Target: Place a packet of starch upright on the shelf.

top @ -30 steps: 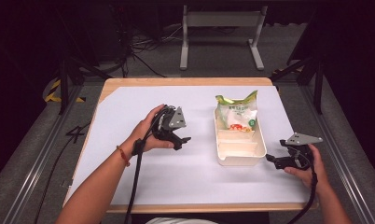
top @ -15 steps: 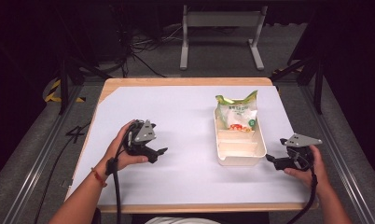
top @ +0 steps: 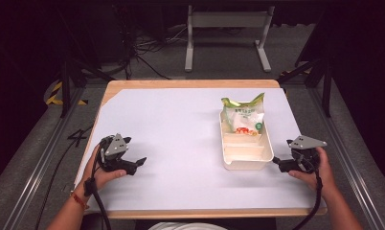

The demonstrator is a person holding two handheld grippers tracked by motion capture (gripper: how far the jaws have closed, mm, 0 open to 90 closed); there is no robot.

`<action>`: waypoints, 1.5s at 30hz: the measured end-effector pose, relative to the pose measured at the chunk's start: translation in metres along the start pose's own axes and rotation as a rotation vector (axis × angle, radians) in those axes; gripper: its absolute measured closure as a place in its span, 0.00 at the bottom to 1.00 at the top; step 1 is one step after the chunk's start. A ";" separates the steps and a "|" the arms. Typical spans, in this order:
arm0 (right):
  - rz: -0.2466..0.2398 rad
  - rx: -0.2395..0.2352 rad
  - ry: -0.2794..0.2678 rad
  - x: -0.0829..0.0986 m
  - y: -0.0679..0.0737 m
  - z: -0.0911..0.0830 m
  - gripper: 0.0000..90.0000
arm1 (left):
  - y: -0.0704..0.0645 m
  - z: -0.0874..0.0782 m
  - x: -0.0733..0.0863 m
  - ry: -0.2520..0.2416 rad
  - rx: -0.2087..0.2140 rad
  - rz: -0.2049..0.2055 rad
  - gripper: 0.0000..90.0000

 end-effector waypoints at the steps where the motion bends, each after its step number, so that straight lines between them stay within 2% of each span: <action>1: 0.000 0.010 -0.005 -0.003 -0.001 0.000 0.15 | 0.001 -0.003 0.003 -0.003 -0.003 -0.009 0.10; 2: 0.002 0.023 -0.013 -0.004 -0.001 -0.001 0.15 | 0.003 -0.008 0.008 -0.015 -0.013 -0.028 0.10; 4: -0.009 0.040 -0.010 -0.003 -0.002 -0.003 0.15 | 0.004 -0.010 0.010 -0.021 -0.023 -0.038 0.10; 6: 0.002 0.062 -0.019 0.001 -0.004 -0.008 0.14 | 0.007 -0.015 0.014 -0.036 -0.033 -0.059 0.10; 7: 0.009 0.079 -0.042 0.001 -0.004 -0.012 0.14 | 0.008 -0.017 0.016 -0.039 -0.041 -0.067 0.10; 8: 0.016 0.120 -0.072 0.002 -0.007 -0.021 0.14 | 0.010 -0.019 0.018 -0.047 -0.050 -0.075 0.10; 11: 0.023 0.144 -0.100 0.004 -0.009 -0.029 0.14 | 0.015 -0.022 0.026 -0.065 -0.082 -0.099 0.10; 12: 0.039 0.163 -0.114 0.007 -0.011 -0.033 0.13 | 0.017 -0.023 0.027 -0.072 -0.079 -0.111 0.10; 14: 0.045 0.181 -0.118 0.010 -0.013 -0.035 0.13 | 0.020 -0.024 0.033 -0.089 -0.083 -0.163 0.09; 15: 0.059 0.195 -0.125 0.016 -0.015 -0.036 0.13 | 0.024 -0.026 0.039 -0.108 -0.099 -0.188 0.09; 16: 0.059 0.195 -0.125 0.016 -0.015 -0.036 0.13 | 0.024 -0.026 0.039 -0.108 -0.099 -0.188 0.09; 17: 0.072 0.195 -0.130 0.018 -0.016 -0.036 0.13 | 0.025 -0.026 0.041 -0.110 -0.099 -0.203 0.09; 19: 0.100 0.191 -0.136 0.024 -0.018 -0.036 0.13 | 0.027 -0.027 0.045 -0.113 -0.114 -0.207 0.08; 22: 0.093 0.207 -0.129 0.030 -0.020 -0.035 0.13 | 0.029 -0.027 0.050 -0.131 -0.106 -0.239 0.07; 28: 0.105 0.196 -0.133 0.037 -0.020 -0.034 0.13 | 0.027 -0.031 0.053 -0.147 -0.111 -0.229 0.07; 32: 0.109 0.190 -0.128 0.040 -0.020 -0.032 0.13 | 0.027 -0.033 0.054 -0.172 -0.105 -0.245 0.07; 38: 0.115 0.190 -0.135 0.039 -0.021 -0.033 0.13 | 0.027 -0.034 0.054 -0.178 -0.099 -0.255 0.08; 45: 0.113 0.190 -0.136 0.039 -0.020 -0.033 0.13 | 0.027 -0.033 0.054 -0.166 -0.097 -0.245 0.08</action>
Point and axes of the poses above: each handheld gripper's, and its own axes: z roughly forward along the jaws, x roughly out of its underside, y roughly to its left, the point moved 7 cm from there along z, roughly forward along the jaws, and after that the axes turned 1 degree about z, right-handed, at the moved point
